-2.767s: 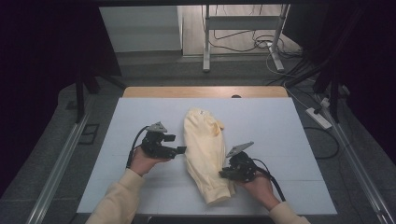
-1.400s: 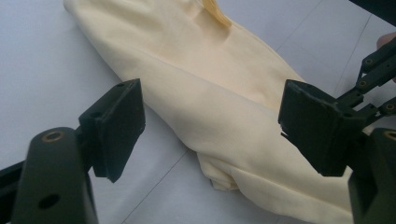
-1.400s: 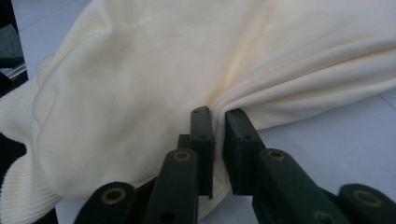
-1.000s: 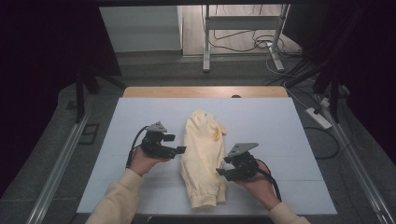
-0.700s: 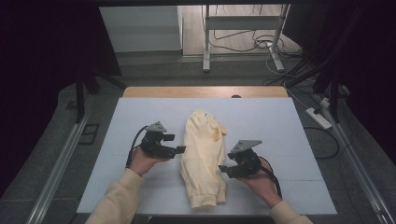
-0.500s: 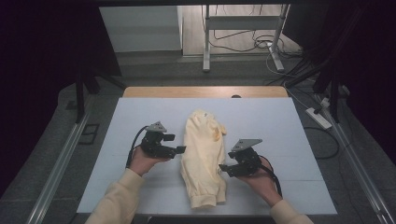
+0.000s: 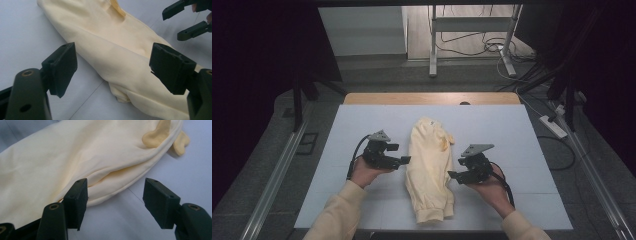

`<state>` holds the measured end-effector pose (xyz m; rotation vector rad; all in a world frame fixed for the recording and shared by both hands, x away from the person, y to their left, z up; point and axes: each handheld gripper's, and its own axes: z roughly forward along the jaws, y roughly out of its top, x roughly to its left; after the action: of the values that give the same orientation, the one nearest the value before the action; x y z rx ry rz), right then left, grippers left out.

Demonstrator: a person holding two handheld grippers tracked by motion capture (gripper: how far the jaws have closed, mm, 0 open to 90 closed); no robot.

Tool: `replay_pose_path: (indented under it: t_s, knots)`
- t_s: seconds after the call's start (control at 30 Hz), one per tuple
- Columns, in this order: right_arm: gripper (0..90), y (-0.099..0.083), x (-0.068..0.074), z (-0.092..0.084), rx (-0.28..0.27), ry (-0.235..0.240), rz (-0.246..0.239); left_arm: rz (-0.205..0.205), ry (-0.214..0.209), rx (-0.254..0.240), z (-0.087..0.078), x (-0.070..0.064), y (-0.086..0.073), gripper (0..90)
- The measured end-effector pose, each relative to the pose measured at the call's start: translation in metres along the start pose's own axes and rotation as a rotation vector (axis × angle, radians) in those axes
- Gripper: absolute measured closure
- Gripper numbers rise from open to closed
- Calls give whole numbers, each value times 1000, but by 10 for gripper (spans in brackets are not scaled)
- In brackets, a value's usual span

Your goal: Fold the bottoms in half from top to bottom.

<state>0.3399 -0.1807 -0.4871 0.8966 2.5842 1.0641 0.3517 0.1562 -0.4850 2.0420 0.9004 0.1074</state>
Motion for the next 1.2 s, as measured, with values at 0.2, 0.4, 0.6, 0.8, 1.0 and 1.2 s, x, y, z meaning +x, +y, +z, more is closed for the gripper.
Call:
replay_pose_path:
  t_s: [0.2, 0.4, 0.6, 0.8, 1.0, 1.2]
  knots:
    - [369, 2, -4, 4, 1, 3, 5, 9, 11, -4, -1, 0, 1, 222]
    - [363, 3, -7, 3, 4, -17, 5, 38, 14, -7, 2, -4, 7, 220]
    - [361, 11, -13, 1, -9, -42, 1, 55, 17, 13, 7, -5, 10, 214]
    - [360, 12, -16, 7, 5, -41, -10, 56, 32, 28, 8, -4, 8, 211]
    - [349, 19, -18, 10, 4, -39, -16, 42, 40, 14, 7, 3, 9, 211]
    - [348, 24, -22, 11, -10, -40, -3, 21, 35, 19, 12, 11, 10, 211]
